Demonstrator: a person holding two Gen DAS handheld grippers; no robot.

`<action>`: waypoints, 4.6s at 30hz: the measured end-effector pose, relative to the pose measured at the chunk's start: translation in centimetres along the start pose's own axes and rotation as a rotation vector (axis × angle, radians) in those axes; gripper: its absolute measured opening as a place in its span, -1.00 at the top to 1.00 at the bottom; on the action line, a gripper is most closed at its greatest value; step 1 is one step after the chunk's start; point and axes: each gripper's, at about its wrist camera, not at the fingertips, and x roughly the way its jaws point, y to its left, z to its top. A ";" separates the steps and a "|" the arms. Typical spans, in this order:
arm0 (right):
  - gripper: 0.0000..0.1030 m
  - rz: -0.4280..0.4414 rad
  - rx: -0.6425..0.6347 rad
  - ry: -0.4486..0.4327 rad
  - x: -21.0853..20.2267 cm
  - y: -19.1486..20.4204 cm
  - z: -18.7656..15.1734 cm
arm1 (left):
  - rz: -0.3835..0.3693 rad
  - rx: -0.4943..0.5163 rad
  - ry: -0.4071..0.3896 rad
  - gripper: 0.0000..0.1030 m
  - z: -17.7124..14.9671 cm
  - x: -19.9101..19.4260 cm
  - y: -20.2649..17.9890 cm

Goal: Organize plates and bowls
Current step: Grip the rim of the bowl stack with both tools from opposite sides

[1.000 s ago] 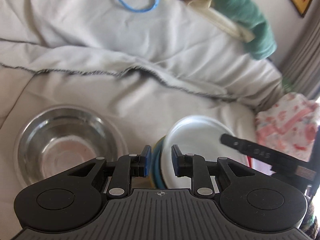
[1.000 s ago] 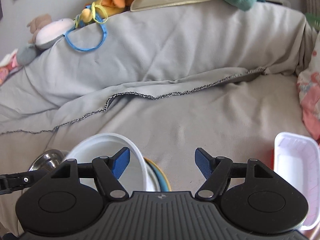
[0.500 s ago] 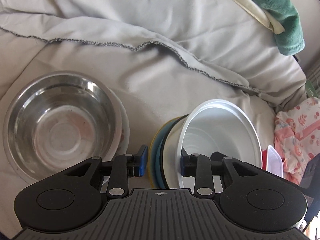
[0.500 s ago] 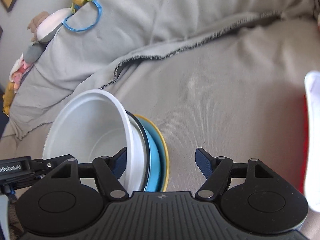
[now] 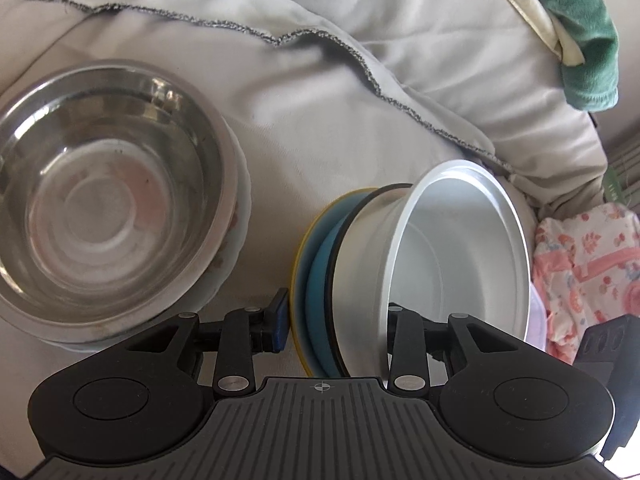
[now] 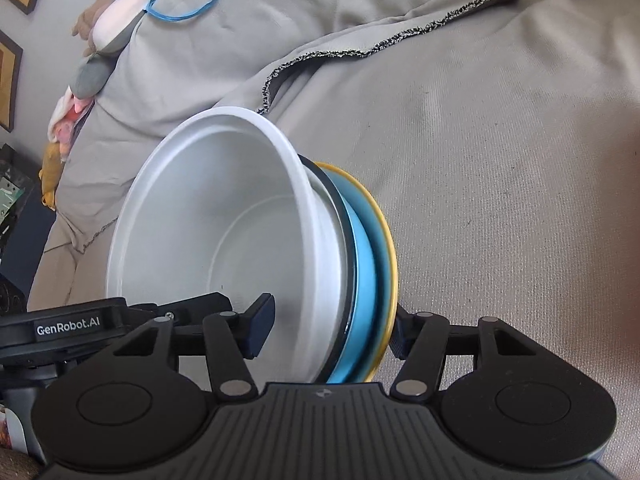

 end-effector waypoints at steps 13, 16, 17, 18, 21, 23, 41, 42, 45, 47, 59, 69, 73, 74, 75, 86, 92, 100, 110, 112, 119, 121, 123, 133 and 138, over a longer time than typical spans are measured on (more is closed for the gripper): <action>-0.14 -0.021 -0.019 0.015 -0.7 0.6 -0.6 | 0.067 0.085 0.096 0.29 -0.6 -0.6 -1.5; -0.15 -0.021 -0.022 0.025 -0.9 0.7 -1.0 | 0.099 0.124 0.117 0.29 -1.1 -0.8 -2.1; -0.15 -0.021 -0.027 0.027 -0.9 0.8 -1.0 | 0.110 0.138 0.118 0.29 -1.3 -0.8 -2.2; -0.15 -0.023 -0.034 0.028 -0.9 0.9 -1.1 | 0.118 0.148 0.117 0.29 -1.4 -0.8 -2.3; -0.16 -0.030 -0.049 0.028 -0.9 1.1 -1.2 | 0.124 0.149 0.108 0.29 -1.4 -0.7 -2.3; -0.16 -0.030 -0.047 0.029 -1.0 1.1 -1.3 | 0.124 0.154 0.104 0.28 -1.5 -0.7 -2.4; -0.20 -0.233 -0.127 -0.155 -4.2 4.3 -2.2 | 0.176 0.411 -0.095 0.46 0.2 -2.9 -5.1; -0.20 -0.246 -0.110 -0.167 -4.6 4.6 -2.2 | 0.158 0.429 -0.113 0.47 0.4 -3.0 -5.5; -0.20 -0.296 -0.063 -0.192 -5.2 5.0 -1.5 | 0.082 0.458 -0.147 0.50 0.6 -3.5 -5.6; -0.20 -0.338 -0.062 -0.205 -5.5 5.5 -0.9 | 0.021 0.452 -0.156 0.50 0.6 -3.8 -5.2; -0.20 -0.462 -0.090 -0.173 -3.6 6.8 0.1 | -0.075 0.307 -0.036 0.53 2.1 -2.7 -1.2; -0.44 -0.484 -0.108 -0.166 -4.0 7.0 -0.8 | -0.162 0.235 0.042 0.56 2.8 -1.8 0.8; -0.44 -0.451 -0.058 -0.110 -3.4 6.5 -0.7 | -0.151 0.273 0.072 0.52 2.4 -2.1 0.6; -0.44 -0.453 -0.055 -0.103 -3.2 6.4 -0.8 | -0.142 0.289 0.072 0.53 2.2 -2.1 0.5; -0.44 -0.457 -0.054 -0.095 -3.0 6.3 -0.9 | -0.132 0.300 0.067 0.53 2.1 -2.1 0.3; -0.43 -0.442 -0.060 -0.057 -1.8 6.0 -2.0 | -0.114 0.299 0.083 0.51 1.9 -2.4 0.1; -0.43 -0.431 -0.078 -0.120 -3.4 5.8 -0.9 | -0.183 0.111 0.147 0.44 2.5 -3.1 2.4; -0.43 -0.392 -0.076 -0.185 -4.5 3.7 0.9 | -0.087 0.128 0.118 0.29 2.2 -3.1 0.6; -0.43 -0.346 -0.039 -0.152 -4.3 1.1 0.6 | 0.004 0.183 0.149 0.01 2.1 -1.5 -1.9; -0.39 -0.318 0.000 -0.102 -4.0 0.5 0.4 | 0.023 0.195 0.164 0.04 1.8 -0.8 -2.0; -0.06 -0.056 0.177 0.102 -1.6 -2.0 -0.6 | 0.035 0.221 0.158 0.05 0.9 0.6 -2.1; -0.06 -0.046 0.181 0.110 -1.3 -1.9 -0.4 | 0.038 0.215 0.160 0.05 0.9 0.8 -2.2; -0.06 -0.036 0.171 0.129 -0.8 -1.5 -0.2 | 0.044 0.201 0.175 0.04 1.0 1.2 -2.2; -0.08 -0.095 0.116 0.156 -1.6 0.5 0.0 | -0.026 0.124 0.309 0.02 0.6 1.2 -1.0; -0.09 -0.116 0.052 0.147 -2.8 1.2 -1.0 | -0.033 0.140 0.350 -0.01 -1.0 1.0 -0.9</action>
